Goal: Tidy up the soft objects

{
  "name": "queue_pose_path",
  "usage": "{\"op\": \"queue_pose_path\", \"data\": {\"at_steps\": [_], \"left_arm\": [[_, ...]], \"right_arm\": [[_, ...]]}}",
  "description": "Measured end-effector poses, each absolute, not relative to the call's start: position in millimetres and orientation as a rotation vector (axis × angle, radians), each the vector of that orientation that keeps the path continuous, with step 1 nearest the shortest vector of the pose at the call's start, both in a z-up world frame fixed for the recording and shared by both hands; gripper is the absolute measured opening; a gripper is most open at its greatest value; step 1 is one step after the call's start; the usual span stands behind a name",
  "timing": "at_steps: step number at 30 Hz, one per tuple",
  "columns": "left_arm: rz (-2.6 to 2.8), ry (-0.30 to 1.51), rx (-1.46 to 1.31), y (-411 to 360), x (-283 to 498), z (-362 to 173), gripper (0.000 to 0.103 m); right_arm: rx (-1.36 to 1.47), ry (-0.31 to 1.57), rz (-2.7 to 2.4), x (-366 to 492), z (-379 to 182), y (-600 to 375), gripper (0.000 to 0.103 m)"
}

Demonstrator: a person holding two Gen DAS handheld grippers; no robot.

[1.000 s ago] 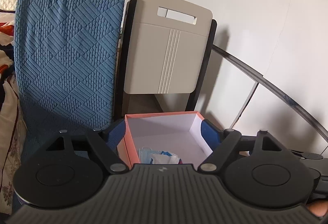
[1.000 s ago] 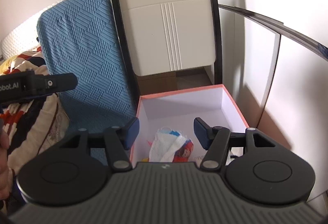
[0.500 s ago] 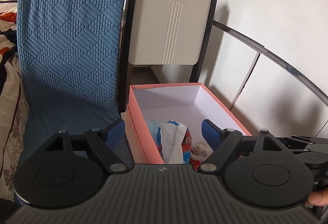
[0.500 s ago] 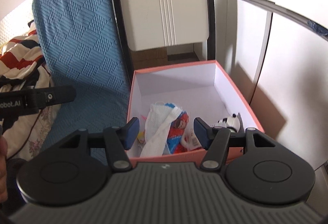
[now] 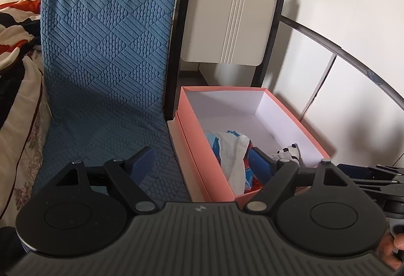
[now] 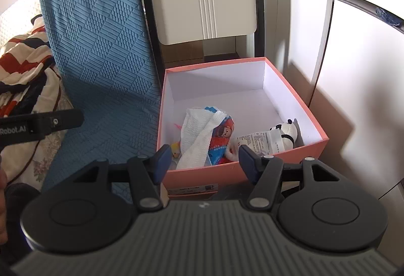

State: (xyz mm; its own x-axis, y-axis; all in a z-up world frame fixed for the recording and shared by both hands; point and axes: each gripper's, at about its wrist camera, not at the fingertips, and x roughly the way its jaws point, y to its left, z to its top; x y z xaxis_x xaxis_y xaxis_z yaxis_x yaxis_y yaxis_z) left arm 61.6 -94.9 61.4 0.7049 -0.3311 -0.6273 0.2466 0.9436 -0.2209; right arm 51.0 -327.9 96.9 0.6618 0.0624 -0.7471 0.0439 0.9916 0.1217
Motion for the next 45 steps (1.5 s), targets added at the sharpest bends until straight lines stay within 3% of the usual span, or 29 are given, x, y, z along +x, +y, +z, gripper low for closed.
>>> {"op": "queue_pose_path", "data": {"at_steps": [10,12,13,14,15,16,22,45], "left_arm": [[-0.306,0.734,-0.153,-90.3,65.0,60.9,0.086],[-0.307,0.736,-0.15,-90.1,65.5,60.5,0.09],[-0.311,0.735,-0.146,-90.7,65.2,60.6,0.092],[-0.313,0.734,-0.141,-92.1,65.0,60.8,0.093],[-0.312,0.731,-0.141,-92.6,64.8,60.8,0.094],[-0.308,0.73,-0.14,-93.8,64.6,61.2,0.096],[-0.293,0.728,-0.127,-95.4,65.5,63.2,0.103],[-0.267,0.737,-0.159,-90.4,63.4,67.7,0.103]], "right_arm": [[0.143,0.851,-0.018,42.2,99.2,-329.6,0.061],[0.147,0.852,-0.02,43.1,98.6,-330.2,0.061],[0.146,0.854,-0.018,43.9,98.0,-329.9,0.067],[0.147,0.856,-0.015,45.2,97.3,-330.4,0.091],[0.147,0.855,-0.02,46.1,96.6,-330.4,0.101],[0.148,0.851,-0.028,46.7,95.9,-331.1,0.103],[0.135,0.843,-0.028,48.0,94.3,-328.2,0.103],[0.146,0.845,-0.052,46.2,97.4,-332.9,0.103]]}}
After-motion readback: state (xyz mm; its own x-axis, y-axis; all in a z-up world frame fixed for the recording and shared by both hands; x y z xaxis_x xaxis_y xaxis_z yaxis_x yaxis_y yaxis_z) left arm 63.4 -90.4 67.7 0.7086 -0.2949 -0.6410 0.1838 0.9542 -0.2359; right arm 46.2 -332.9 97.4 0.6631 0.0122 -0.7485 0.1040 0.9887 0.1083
